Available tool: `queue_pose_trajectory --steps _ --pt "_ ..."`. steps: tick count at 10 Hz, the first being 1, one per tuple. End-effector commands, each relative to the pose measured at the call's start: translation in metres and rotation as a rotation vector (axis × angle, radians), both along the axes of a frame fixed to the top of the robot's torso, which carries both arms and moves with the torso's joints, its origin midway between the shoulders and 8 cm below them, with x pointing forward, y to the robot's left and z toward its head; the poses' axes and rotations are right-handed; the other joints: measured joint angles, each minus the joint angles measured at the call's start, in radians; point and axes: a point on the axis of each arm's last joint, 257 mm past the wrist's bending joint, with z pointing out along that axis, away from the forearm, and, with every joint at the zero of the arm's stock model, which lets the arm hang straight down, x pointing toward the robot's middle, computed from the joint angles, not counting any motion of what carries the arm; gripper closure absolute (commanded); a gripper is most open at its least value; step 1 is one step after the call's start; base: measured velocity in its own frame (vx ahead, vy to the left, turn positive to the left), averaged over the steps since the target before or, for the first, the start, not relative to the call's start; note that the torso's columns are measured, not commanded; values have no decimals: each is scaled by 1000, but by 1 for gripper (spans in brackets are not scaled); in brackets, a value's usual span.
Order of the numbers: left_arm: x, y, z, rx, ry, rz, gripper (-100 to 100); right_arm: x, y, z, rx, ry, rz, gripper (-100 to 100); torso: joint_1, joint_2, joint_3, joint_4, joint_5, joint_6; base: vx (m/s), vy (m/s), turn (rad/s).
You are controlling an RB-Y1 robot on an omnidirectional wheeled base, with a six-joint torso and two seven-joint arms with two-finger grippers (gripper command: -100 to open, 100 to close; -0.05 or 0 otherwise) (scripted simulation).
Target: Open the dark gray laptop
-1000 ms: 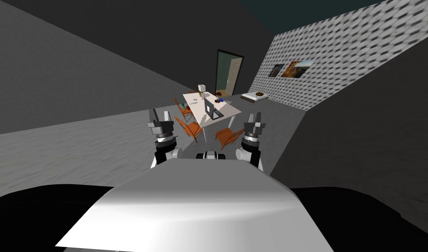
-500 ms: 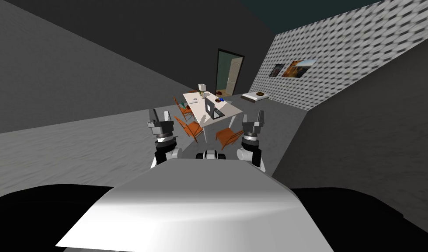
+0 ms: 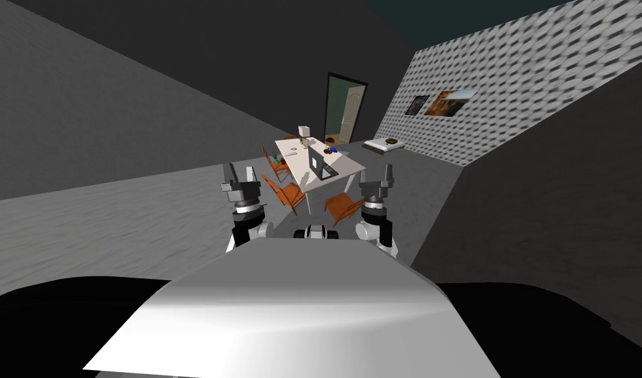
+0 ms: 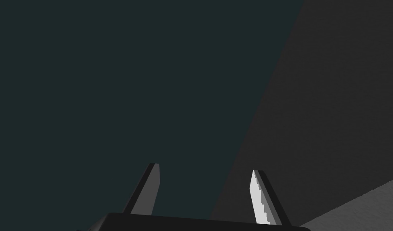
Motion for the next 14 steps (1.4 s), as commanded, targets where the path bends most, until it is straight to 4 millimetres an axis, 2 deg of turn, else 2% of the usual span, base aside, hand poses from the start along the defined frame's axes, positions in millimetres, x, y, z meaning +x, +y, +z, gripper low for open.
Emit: queue_pose_trajectory --steps 1,14 --pt "0 0 0 0 0 0 0 6 4 -1 81 17 91 -100 0 0 0 0 0 0 36 19 8" --pt "0 0 0 0 0 0 0 31 25 -8 449 124 477 -100 0 0 0 0 0 0 36 21 8"
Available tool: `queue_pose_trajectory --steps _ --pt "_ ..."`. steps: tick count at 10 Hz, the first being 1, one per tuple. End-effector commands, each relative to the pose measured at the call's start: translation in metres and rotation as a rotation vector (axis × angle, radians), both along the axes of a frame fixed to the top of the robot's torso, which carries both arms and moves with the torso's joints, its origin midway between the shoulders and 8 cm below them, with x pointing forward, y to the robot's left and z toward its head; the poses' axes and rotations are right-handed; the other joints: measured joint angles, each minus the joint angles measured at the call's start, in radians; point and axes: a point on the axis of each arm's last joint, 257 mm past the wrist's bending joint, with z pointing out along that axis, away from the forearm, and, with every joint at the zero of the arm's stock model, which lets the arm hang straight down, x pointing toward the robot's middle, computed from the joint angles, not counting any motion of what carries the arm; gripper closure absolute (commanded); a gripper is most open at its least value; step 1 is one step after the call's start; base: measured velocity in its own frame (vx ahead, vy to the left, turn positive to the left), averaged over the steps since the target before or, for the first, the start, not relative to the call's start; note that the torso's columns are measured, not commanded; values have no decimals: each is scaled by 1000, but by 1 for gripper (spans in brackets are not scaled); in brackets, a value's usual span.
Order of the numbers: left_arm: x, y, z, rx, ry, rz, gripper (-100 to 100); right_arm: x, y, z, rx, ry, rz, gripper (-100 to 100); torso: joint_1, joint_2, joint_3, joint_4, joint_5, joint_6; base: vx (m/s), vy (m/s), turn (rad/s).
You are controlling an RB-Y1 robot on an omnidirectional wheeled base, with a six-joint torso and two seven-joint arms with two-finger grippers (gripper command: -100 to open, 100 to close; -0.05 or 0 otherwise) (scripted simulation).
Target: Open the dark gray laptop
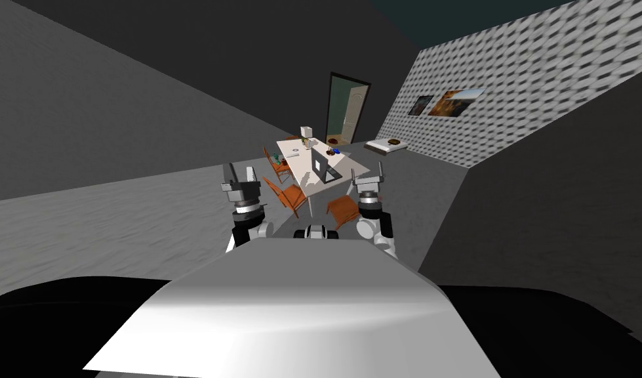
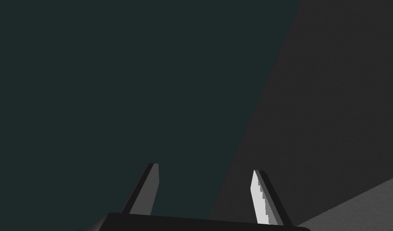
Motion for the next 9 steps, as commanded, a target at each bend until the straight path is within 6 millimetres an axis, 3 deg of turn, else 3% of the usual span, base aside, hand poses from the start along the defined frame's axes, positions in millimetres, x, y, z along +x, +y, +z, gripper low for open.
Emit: queue_pose_trajectory --steps 1,9 --pt "0 0 0 0 0 0 0 7 8 -4 87 38 101 -100 0 1 0 0 0 0 34 21 9" --pt "0 0 0 0 0 0 0 27 28 -22 321 182 358 -100 0 1 1 0 0 0 41 25 9"
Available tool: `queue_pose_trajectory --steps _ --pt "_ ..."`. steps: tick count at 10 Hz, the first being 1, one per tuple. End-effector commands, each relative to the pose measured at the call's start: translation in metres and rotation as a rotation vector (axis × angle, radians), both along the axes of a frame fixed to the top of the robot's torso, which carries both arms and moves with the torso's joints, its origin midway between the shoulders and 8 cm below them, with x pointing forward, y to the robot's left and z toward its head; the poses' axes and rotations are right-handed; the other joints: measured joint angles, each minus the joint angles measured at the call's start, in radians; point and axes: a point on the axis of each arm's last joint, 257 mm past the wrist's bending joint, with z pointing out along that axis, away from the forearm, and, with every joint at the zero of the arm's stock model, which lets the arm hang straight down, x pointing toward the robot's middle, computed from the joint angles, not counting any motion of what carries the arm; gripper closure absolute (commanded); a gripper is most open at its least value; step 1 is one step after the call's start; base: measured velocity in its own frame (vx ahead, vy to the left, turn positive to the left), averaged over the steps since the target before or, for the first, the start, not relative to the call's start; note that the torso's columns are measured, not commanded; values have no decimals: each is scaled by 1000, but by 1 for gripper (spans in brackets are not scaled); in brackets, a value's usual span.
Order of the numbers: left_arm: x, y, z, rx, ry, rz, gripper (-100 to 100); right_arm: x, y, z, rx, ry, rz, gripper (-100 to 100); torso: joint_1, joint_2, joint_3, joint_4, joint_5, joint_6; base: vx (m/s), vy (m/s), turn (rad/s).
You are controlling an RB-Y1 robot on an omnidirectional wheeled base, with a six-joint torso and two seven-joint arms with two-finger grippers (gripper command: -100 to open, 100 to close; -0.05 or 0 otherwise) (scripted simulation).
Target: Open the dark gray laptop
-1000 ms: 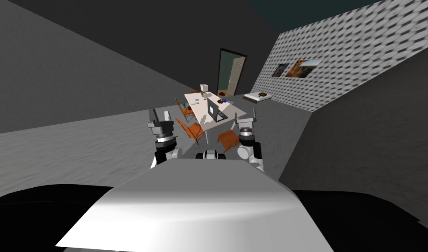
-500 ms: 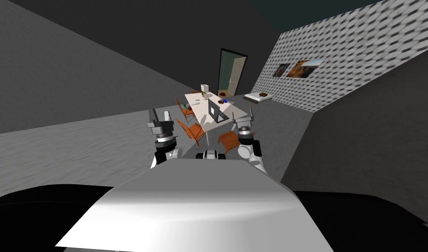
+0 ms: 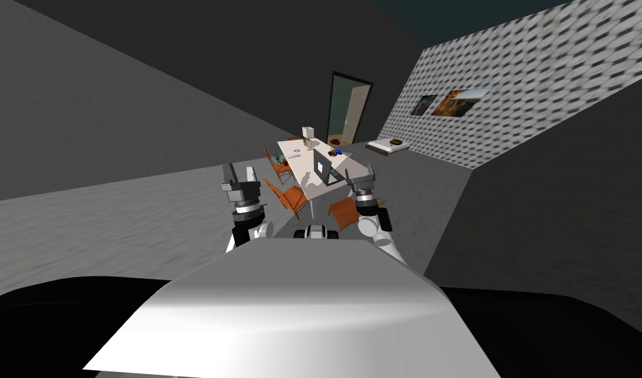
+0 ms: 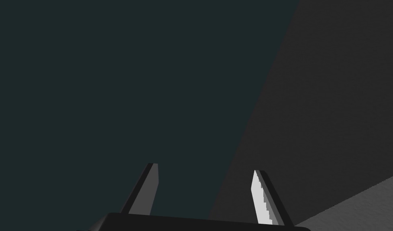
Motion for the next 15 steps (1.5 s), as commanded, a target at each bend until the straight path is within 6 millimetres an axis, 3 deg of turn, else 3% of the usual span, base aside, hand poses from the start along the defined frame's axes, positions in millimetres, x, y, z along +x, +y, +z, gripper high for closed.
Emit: queue_pose_trajectory --steps 1,8,15 --pt "0 0 0 0 0 0 0 8 5 -7 73 51 76 -100 0 -1 0 0 0 0 42 23 7" --pt "0 0 0 0 0 0 0 28 24 -38 250 235 290 -100 0 0 0 0 0 0 41 23 9" --pt "0 0 0 0 0 0 0 45 29 -67 407 409 415 -100 0 -1 0 0 0 0 39 20 8"
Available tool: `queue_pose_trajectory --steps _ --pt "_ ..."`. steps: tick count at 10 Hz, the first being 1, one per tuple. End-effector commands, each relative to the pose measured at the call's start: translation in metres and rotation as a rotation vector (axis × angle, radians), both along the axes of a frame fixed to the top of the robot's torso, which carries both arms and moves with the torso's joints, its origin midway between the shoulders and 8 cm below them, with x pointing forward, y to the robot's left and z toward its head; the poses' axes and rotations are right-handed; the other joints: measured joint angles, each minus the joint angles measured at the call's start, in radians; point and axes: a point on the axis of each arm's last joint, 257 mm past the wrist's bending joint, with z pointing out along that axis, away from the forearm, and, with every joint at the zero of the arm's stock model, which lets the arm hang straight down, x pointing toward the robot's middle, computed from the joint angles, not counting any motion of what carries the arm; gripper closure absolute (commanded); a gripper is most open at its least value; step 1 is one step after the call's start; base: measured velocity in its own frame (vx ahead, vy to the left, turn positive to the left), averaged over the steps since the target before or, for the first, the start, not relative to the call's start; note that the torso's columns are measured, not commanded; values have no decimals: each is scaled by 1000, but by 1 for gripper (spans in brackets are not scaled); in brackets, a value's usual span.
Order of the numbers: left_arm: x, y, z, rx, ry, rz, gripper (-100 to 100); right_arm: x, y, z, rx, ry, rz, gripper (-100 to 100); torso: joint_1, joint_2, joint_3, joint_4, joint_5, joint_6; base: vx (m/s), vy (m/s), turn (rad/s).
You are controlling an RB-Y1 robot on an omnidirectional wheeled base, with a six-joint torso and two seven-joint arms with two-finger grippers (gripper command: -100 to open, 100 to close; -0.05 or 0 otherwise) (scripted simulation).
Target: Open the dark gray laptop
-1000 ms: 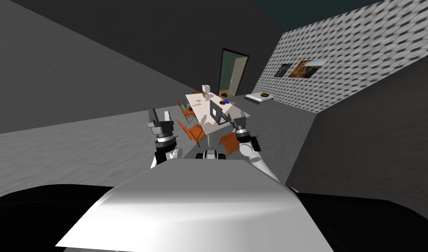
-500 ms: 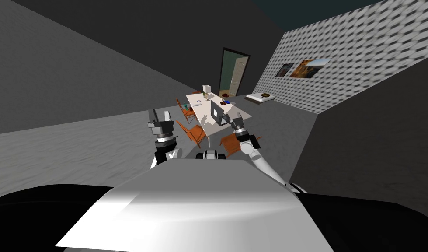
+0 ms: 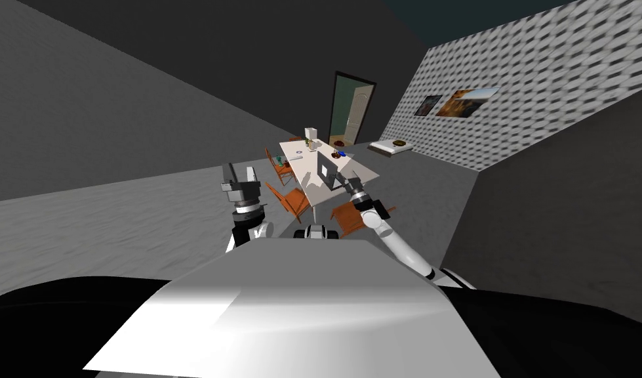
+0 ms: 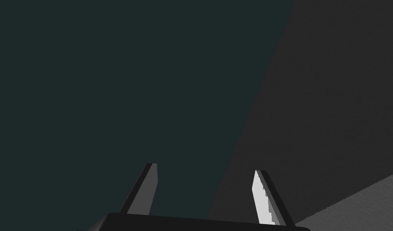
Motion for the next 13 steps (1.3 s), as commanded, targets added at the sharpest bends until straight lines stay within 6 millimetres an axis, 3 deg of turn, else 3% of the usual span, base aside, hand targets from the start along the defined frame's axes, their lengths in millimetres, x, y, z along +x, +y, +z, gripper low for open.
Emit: queue_pose_trajectory --steps 1,13 --pt "0 0 0 0 0 0 0 2 1 -5 41 41 24 -100 0 0 0 0 0 0 15 14 -1" --pt "0 0 0 0 0 0 0 26 -6 -57 279 389 171 -100 0 1 1 0 0 0 36 20 7"
